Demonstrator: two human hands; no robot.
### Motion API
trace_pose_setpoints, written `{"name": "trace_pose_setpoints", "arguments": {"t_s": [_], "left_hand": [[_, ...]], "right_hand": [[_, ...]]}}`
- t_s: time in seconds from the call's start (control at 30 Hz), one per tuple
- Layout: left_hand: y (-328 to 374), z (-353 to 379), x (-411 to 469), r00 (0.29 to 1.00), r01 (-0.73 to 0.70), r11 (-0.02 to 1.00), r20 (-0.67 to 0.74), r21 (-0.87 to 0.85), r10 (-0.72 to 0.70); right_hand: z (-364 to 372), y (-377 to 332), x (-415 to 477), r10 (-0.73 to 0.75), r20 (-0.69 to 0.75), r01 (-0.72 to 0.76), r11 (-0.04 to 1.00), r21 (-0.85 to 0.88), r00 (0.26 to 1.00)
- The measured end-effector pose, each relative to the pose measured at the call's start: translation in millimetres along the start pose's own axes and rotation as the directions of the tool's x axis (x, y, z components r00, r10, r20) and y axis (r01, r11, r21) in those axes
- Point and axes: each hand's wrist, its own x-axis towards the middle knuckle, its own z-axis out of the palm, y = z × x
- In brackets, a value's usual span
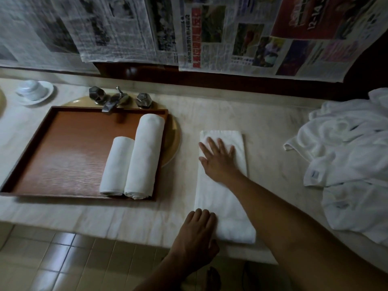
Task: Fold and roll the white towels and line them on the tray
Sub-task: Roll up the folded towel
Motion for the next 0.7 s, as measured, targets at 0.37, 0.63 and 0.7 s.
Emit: {"name": "trace_pose_setpoints", "arguments": {"t_s": [0.37,0.63,0.7], "left_hand": [[-2,3,2,1.0,-0.007,0.999,-0.027,-0.044,0.006],[-9,10,4,1.0,0.0,1.0,-0.003,0.016,0.0],[-9,12,4,1.0,-0.004,0.999,0.003,0.031,0.004]], "right_hand": [[-14,39,1,0.118,-0.247,-0.098,0.991,0.092,0.962],[-39,94,5,0.258,-0.122,-0.233,0.954,0.186,0.959],[-47,87,-26,0.231,-0.154,-0.17,0.928,0.33,0.961]]}}
